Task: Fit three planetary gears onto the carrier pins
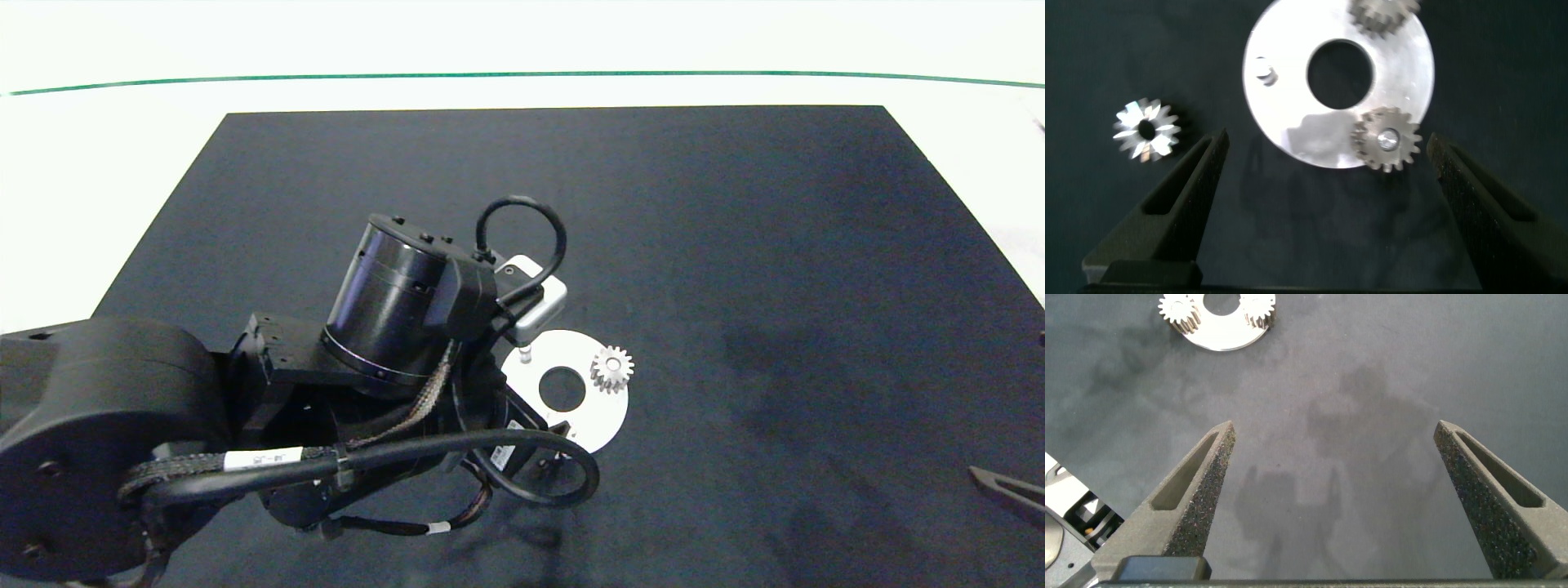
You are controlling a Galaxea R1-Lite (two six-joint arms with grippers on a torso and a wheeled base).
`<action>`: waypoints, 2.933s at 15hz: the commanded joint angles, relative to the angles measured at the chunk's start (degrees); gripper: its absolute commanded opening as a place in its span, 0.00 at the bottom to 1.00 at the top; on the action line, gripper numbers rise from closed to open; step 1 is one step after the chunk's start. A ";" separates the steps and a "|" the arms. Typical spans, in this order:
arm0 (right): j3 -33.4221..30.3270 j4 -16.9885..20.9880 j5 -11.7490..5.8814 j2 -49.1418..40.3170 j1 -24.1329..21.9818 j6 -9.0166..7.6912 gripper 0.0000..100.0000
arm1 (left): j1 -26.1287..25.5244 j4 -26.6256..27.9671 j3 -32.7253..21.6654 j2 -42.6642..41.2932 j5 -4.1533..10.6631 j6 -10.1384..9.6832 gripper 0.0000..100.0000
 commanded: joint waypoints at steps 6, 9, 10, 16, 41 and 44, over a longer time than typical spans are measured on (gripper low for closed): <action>0.26 0.13 -0.08 0.16 0.01 -1.15 1.00 | 11.38 -0.33 -0.26 -2.54 -0.07 -4.22 1.00; 0.26 0.13 -0.08 0.16 0.01 -1.15 1.00 | 11.55 -0.51 -0.53 -2.19 -0.16 -5.36 1.00; 0.26 0.13 0.10 0.16 0.01 -1.15 1.00 | 11.55 -0.68 -0.70 -1.84 -0.16 -5.36 1.00; 0.26 0.13 0.10 -0.02 0.01 -1.15 1.00 | 12.52 -4.64 -2.90 4.66 -0.24 -4.92 1.00; 0.43 0.13 -0.08 -0.19 0.01 -1.15 1.00 | 16.13 -4.64 -3.95 6.69 -0.33 -4.04 1.00; 0.43 0.13 -0.08 -0.11 -0.07 -1.15 1.00 | 16.13 -4.73 -4.04 6.86 -0.33 -3.95 1.00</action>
